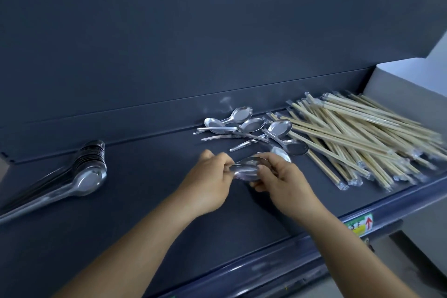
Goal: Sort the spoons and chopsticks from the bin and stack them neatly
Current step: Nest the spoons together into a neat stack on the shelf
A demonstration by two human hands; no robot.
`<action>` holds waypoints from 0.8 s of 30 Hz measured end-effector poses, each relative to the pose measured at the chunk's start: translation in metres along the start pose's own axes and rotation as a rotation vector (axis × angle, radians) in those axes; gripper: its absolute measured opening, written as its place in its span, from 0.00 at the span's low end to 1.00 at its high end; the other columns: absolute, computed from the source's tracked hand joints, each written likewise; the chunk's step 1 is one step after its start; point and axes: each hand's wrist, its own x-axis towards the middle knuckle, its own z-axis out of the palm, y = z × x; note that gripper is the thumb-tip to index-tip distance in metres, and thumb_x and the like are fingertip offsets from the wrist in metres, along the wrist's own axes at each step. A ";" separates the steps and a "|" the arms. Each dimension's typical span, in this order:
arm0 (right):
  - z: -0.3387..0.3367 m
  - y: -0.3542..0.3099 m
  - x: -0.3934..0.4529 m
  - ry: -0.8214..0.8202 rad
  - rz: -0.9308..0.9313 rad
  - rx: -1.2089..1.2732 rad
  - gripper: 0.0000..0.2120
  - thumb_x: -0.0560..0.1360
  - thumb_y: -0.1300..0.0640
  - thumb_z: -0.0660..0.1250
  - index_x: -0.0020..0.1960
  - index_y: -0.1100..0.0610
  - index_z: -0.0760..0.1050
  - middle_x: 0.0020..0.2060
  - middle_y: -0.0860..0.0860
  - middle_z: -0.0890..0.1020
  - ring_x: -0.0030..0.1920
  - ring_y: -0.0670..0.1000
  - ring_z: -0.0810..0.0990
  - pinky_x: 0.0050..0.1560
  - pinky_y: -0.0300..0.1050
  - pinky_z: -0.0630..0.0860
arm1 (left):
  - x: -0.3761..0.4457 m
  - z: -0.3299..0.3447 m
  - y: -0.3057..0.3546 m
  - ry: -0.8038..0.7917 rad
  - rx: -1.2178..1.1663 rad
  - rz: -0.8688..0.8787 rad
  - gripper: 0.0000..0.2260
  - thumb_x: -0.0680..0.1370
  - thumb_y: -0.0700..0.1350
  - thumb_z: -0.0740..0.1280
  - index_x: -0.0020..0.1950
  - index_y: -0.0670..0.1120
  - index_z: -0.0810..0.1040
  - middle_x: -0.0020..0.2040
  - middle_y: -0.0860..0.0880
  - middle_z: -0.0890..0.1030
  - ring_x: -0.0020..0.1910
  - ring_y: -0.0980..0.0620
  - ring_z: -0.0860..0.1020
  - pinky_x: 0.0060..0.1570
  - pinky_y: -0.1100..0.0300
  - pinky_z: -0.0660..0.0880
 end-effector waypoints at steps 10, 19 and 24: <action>0.006 -0.001 -0.002 0.199 0.073 -0.011 0.12 0.80 0.59 0.58 0.47 0.49 0.79 0.30 0.45 0.79 0.34 0.52 0.82 0.48 0.58 0.80 | 0.008 -0.016 0.002 -0.222 0.307 0.073 0.15 0.82 0.47 0.51 0.62 0.47 0.74 0.61 0.49 0.72 0.63 0.48 0.65 0.64 0.52 0.64; 0.004 -0.009 -0.001 0.068 0.020 0.294 0.21 0.81 0.61 0.55 0.41 0.48 0.83 0.35 0.47 0.84 0.38 0.44 0.82 0.38 0.37 0.78 | 0.009 -0.008 0.016 -0.366 0.020 -0.051 0.09 0.81 0.50 0.53 0.51 0.46 0.68 0.47 0.48 0.79 0.43 0.48 0.77 0.46 0.52 0.76; -0.009 -0.010 0.002 -0.035 -0.008 0.322 0.12 0.80 0.56 0.58 0.48 0.54 0.81 0.46 0.57 0.84 0.47 0.54 0.82 0.54 0.53 0.78 | 0.018 0.004 0.016 -0.234 -0.083 -0.142 0.09 0.79 0.52 0.56 0.43 0.49 0.67 0.38 0.49 0.76 0.28 0.52 0.69 0.28 0.59 0.66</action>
